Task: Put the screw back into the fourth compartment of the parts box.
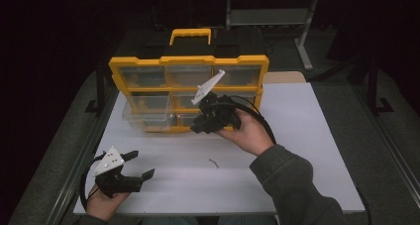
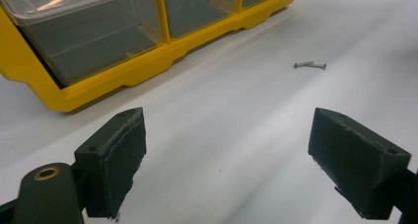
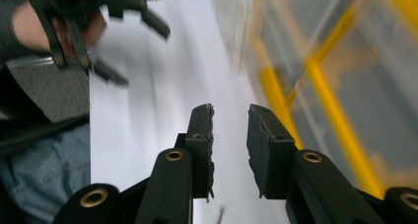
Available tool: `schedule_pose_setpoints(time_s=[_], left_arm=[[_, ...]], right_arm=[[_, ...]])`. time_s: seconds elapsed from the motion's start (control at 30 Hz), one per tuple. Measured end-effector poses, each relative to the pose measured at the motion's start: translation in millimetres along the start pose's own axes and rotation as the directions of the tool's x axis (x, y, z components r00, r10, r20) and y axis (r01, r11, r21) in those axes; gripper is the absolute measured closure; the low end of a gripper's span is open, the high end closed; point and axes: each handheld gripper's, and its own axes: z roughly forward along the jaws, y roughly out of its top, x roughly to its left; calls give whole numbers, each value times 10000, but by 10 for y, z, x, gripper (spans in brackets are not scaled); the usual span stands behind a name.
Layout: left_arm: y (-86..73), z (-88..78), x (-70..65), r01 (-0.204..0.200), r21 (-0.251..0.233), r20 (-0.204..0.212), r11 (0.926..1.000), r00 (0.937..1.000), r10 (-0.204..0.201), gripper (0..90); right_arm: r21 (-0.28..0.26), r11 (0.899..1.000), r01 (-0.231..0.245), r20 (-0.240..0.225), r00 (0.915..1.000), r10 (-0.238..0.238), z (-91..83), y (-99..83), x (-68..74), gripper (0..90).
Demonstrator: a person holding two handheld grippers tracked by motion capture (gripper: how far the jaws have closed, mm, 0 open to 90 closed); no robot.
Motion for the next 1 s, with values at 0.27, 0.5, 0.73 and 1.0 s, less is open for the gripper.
schedule_pose_setpoints(time_s=[0.27,0.5,0.73,1.0], left_arm=[[-2,14,-4,164,20,27,9999,9999,-165,143],[-4,2,5,129,16,1,9999,9999,-129,143],[-5,5,8,105,28,-11,9999,9999,-105,143],[-7,6,5,123,59,-21,9999,9999,-122,143]], right_arm=[[412,9960,-788,-37,9969,790,220,-462,1,690],[817,9909,-1069,-10,9942,1074,497,-730,-11,672],[1738,9617,-2122,165,9770,2126,675,-889,31,674],[1776,9743,-1388,33,9901,1404,929,-968,-29,712]])
